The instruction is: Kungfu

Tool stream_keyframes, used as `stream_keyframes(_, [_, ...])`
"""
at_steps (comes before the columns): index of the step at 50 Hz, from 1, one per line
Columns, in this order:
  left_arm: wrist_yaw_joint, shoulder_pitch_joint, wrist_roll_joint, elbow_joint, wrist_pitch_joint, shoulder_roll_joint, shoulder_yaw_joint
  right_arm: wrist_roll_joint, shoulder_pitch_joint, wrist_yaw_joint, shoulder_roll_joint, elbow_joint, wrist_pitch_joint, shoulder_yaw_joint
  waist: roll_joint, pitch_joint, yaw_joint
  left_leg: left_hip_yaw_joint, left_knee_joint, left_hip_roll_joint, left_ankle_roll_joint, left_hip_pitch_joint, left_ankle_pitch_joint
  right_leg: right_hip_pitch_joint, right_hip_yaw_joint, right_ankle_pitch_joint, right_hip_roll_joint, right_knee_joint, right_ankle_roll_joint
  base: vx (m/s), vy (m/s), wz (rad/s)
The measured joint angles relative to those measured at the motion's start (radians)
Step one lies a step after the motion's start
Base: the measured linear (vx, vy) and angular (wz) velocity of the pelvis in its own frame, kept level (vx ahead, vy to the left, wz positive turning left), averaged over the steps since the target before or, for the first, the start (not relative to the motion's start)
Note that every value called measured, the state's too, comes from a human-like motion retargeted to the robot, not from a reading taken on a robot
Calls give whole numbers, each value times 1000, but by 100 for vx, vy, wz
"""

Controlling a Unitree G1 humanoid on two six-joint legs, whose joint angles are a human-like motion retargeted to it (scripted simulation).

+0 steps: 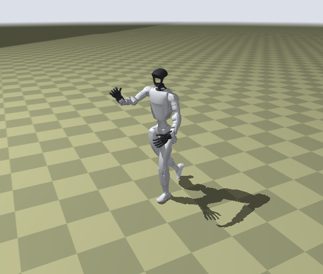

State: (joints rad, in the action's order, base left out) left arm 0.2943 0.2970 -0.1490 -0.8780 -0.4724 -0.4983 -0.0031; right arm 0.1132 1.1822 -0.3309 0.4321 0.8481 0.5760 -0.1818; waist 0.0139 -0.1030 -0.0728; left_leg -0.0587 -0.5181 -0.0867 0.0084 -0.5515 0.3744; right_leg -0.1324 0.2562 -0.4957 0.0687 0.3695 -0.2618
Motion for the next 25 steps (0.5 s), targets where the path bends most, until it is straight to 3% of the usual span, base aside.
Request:
stream_keyframes(2, [-24,112,-5,-76,-31,59,-31,-176,-29,85,-57,-116,46,-54,44,7,65,31,39,2,20,80,15,68,-21,171,26,118,0,62,12,62])
stream_keyframes(5, [-72,259,27,-102,-123,161,-19,-398,-66,234,-117,-333,46,-143,74,22,161,67,119,40,49,210,16,193,-83,397,60,237,0,55,7,85])
stream_keyframes(7, [-124,344,13,-53,-178,228,-23,-486,-78,331,-147,-487,28,-195,84,34,223,88,175,72,63,293,9,277,-93,502,50,252,6,53,3,82])
stream_keyframes(9, [-166,429,-52,23,-210,298,-51,-545,-74,430,-167,-630,3,-256,87,49,268,101,228,99,73,371,4,347,-60,556,6,218,48,43,2,60])
stream_keyframes(12, [-185,551,-185,181,-223,390,-97,-573,-51,546,-183,-802,-32,-326,91,67,319,124,296,133,84,480,6,439,-41,593,-40,112,126,57,-9,53])
stream_keyframes(15, [-174,649,-244,341,-236,437,-124,-511,-40,592,-191,-910,-31,-360,85,76,360,150,346,170,96,579,16,513,-85,542,-66,-21,185,48,-8,62])
stream_keyframes(18, [-212,713,-192,446,-255,452,-147,-406,-40,555,-183,-951,-11,-360,86,85,405,169,383,171,99,670,32,563,-95,464,-107,-144,240,68,-29,84])
stream_keyframes(25, [-465,760,-12,498,-323,466,-184,-428,-53,471,-141,-943,-21,-330,117,80,500,197,375,112,83,790,75,595,-52,441,-170,-293,350,63,-37,92])
